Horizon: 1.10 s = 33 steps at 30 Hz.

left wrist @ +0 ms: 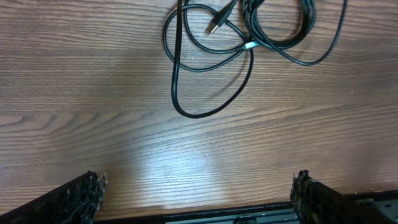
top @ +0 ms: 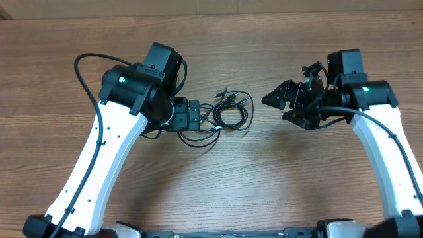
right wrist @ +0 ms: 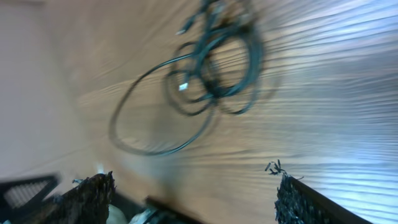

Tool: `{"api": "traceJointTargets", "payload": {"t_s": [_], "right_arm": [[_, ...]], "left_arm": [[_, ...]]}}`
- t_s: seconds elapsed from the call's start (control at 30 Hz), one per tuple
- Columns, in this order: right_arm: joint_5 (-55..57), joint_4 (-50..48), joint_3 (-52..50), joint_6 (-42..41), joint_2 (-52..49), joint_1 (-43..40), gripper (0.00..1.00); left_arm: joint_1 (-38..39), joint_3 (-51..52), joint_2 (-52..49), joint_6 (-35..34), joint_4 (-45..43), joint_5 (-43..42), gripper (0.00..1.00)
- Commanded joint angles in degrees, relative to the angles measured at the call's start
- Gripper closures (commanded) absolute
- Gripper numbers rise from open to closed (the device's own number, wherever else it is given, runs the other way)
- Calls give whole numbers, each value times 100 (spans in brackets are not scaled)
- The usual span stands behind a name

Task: Untangle cables
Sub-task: 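Raise the right arm and move the right gripper toward the cables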

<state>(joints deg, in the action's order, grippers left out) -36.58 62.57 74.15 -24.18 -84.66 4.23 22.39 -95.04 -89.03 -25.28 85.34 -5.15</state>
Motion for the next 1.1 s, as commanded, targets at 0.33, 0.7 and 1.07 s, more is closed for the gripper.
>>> {"api": "traceJointTargets", "payload": {"t_s": [0.33, 0.7, 1.07], "right_arm": [[702, -337, 114, -138, -1261, 452, 18], [1215, -671, 83, -1088, -1864, 994, 32], [1770, -988, 79, -1674, -1867, 1558, 28]], "left_arm": [[13, -31, -245, 44, -155, 85, 0], [11, -31, -245, 44, -155, 87, 0], [11, -31, -245, 44, -162, 87, 1]]}}
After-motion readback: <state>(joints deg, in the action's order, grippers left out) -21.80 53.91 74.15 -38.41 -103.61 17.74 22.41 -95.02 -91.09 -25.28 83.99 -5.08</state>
